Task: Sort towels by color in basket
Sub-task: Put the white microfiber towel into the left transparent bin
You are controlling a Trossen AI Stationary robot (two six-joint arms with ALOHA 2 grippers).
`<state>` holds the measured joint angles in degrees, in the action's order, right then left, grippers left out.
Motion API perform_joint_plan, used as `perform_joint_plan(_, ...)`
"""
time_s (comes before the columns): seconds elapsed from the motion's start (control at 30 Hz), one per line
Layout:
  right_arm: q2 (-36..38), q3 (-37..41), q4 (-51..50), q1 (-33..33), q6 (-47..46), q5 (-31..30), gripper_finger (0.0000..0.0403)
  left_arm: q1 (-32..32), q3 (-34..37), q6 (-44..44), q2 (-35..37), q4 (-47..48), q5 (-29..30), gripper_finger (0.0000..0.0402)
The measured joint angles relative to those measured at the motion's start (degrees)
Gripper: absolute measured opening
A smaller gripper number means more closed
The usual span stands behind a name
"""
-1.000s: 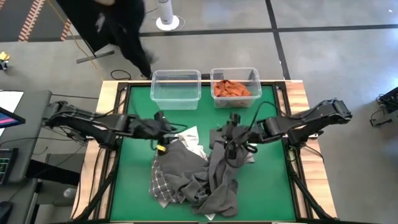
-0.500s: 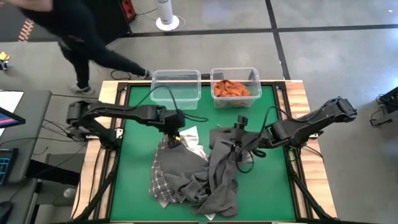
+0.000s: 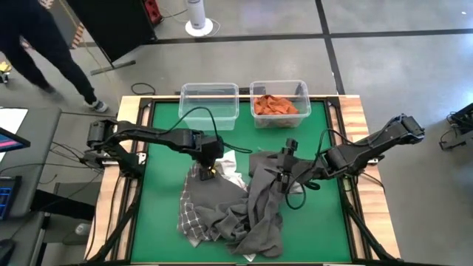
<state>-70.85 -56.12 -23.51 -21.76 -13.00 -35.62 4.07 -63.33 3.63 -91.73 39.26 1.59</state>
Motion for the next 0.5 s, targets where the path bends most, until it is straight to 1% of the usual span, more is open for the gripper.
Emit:
perform_joint_plan(0.1,0.0,0.0,-0.1,0.0,-0.5,-2.0,0.0249,-0.6,0.0,-1.0,2.0,-0.5,1.4,0.0003)
perform_joint_plan(0.2,0.0,0.0,-0.3,0.0,-0.6,-3.9,0.0249,-0.6,-0.2,-1.0,6.5,-1.4,3.1,0.0002)
perform_joint_plan(0.4,-1.0,0.0,0.0,2.5,-0.9,-3.9,0.0249,-0.6,-4.4,-1.4,17.0,-1.4,9.2,0.0001)
perform_joint_plan(0.5,-2.9,0.0,1.1,4.0,-1.1,-4.1,0.0249,0.0,-7.6,-3.1,20.5,-1.3,12.3,0.0001)
